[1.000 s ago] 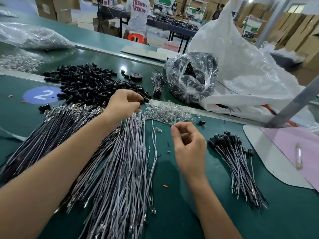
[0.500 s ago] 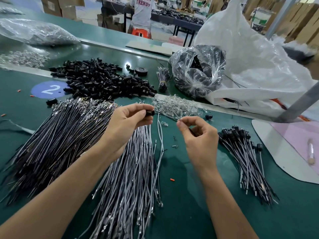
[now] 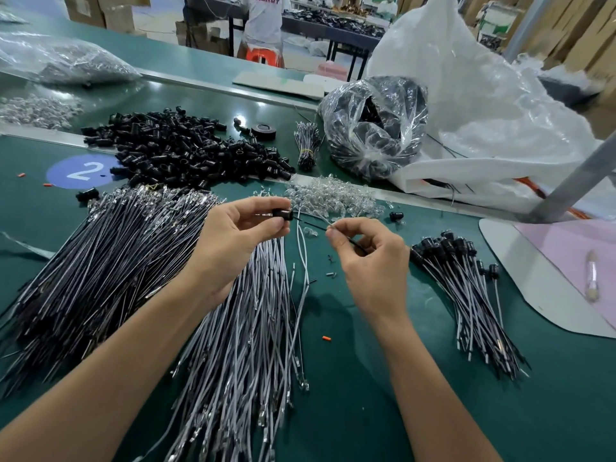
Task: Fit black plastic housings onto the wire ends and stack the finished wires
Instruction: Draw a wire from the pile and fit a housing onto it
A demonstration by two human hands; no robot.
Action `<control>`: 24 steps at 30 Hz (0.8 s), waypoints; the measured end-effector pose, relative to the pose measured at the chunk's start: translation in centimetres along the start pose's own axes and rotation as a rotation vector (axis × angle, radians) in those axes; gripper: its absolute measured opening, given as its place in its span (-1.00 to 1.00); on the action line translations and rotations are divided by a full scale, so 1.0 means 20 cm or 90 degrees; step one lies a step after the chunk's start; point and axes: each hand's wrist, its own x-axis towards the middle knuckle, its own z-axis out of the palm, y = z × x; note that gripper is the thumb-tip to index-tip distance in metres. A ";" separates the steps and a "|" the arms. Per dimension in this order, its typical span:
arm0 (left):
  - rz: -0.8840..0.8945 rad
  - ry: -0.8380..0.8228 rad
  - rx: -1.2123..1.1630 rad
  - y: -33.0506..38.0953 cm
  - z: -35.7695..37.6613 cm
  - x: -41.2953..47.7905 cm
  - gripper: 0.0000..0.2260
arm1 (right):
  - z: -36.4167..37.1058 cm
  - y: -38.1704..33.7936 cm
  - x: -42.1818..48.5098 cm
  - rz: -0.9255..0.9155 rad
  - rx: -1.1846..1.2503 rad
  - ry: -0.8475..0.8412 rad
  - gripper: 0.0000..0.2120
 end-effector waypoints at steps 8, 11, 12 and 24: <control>0.043 -0.041 0.071 -0.01 0.01 -0.01 -0.76 | 0.02 -0.01 -0.01 -0.020 -0.015 -0.014 -0.90; 0.048 -0.062 0.077 -0.01 0.02 -0.02 -0.77 | 0.02 -0.01 -0.02 -0.028 -0.023 -0.024 -0.89; 0.050 -0.066 0.077 -0.02 0.02 -0.02 -0.76 | 0.03 -0.01 -0.02 -0.029 -0.024 -0.025 -0.89; -0.045 -0.032 -0.153 -0.02 0.03 -0.02 -0.86 | 0.04 -0.01 -0.03 -0.049 -0.004 -0.036 -0.90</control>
